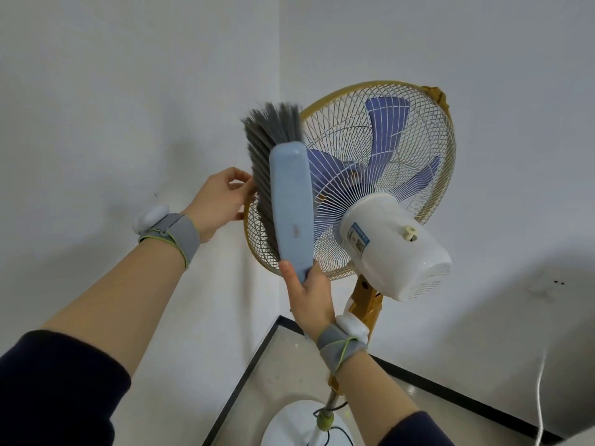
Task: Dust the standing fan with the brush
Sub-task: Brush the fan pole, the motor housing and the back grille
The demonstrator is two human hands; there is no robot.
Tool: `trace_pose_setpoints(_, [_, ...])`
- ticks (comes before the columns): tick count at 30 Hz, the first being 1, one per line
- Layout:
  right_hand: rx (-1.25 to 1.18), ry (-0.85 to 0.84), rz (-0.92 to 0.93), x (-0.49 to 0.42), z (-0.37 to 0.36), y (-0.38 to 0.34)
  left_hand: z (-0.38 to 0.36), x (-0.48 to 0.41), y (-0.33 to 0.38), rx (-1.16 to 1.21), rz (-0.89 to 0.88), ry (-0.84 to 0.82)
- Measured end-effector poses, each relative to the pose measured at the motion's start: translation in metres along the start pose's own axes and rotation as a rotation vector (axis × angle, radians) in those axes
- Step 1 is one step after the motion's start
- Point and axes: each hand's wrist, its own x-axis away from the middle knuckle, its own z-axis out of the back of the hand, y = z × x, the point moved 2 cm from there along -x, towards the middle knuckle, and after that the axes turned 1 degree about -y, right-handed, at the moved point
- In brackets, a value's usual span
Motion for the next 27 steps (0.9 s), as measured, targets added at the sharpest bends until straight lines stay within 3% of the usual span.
trace_pose_setpoints(10, [0.248, -0.15, -0.229, 0.045, 0.027, 0.069, 0.008, 0.002, -0.004, 0.005, 0.027, -0.017])
trace_pose_setpoints(18, [0.225, -0.1, -0.077, 0.031, 0.027, 0.039, 0.014, 0.004, -0.001, 0.009, 0.081, -0.083])
trace_pose_setpoints(27, [0.659, -0.269, -0.309, 0.059, 0.043, 0.103, 0.01, 0.008, 0.003, 0.04, 0.13, -0.132])
